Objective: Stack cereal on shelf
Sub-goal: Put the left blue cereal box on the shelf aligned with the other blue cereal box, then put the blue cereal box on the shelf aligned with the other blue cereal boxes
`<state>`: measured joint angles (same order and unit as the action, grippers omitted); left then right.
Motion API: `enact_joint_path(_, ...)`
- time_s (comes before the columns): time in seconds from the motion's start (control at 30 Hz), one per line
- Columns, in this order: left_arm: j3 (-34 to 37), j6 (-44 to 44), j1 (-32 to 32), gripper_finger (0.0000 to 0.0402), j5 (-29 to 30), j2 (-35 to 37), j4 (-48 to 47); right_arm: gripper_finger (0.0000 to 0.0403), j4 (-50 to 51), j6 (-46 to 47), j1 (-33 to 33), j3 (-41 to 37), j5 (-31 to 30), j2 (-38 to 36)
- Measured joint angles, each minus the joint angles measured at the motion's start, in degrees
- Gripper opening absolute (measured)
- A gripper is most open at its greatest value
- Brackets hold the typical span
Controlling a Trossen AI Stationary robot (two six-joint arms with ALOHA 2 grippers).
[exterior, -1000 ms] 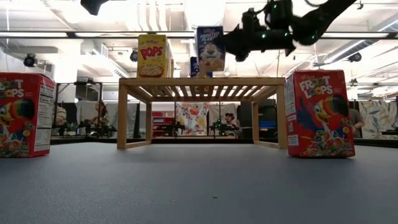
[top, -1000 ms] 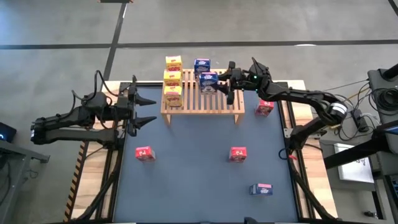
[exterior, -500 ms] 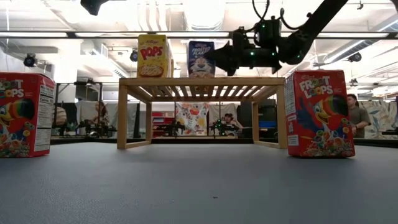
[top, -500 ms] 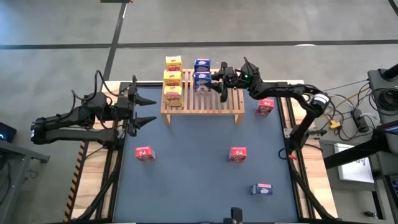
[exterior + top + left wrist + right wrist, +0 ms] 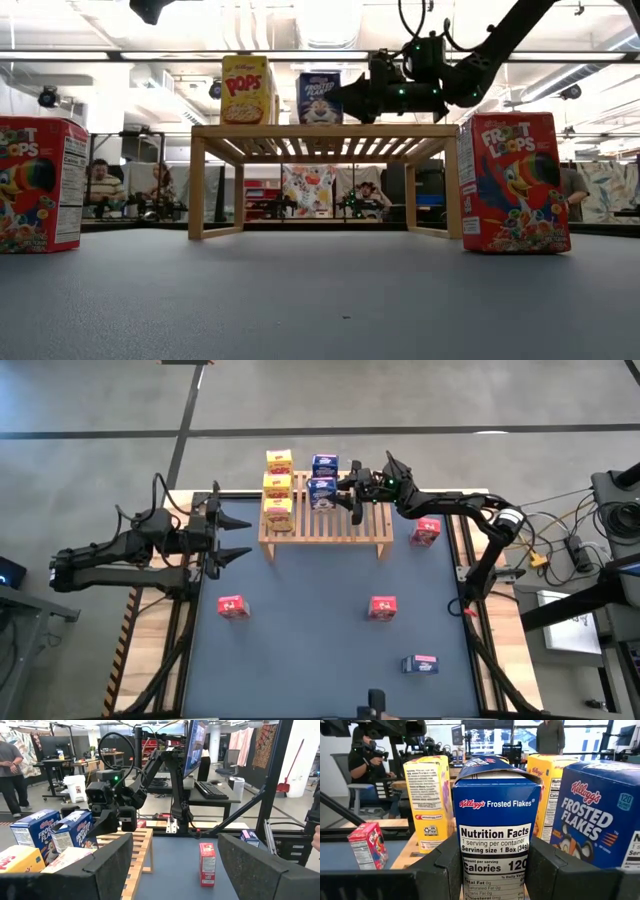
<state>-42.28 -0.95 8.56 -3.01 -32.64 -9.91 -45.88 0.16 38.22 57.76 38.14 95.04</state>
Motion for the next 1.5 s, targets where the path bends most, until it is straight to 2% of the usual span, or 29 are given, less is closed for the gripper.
enact_joint_path(0.2, 0.0, 0.0, 0.0, 0.0275, 0.0, 0.0, 0.0, 0.0157, 2.0, -1.5, 0.1, 0.0, 0.0, -0.1)
enact_joint_path(0.6, 0.0, 0.0, 0.0, 0.0275, 0.0, 0.0, -0.4, 0.022, 6.1, -2.1, 0.1, 0.0, -0.5, -2.3)
enact_joint_path(1.17, 0.0, 0.2, 0.0, 0.0275, 0.0, 0.0, -0.7, 0.0224, 25.9, -6.9, 0.1, -0.6, -1.0, -17.6)
enact_joint_path(1.5, 0.1, 1.9, 0.0, 0.0275, 0.8, 0.0, -0.8, 0.0224, 27.3, -6.7, -1.2, -7.4, -3.7, -26.3)
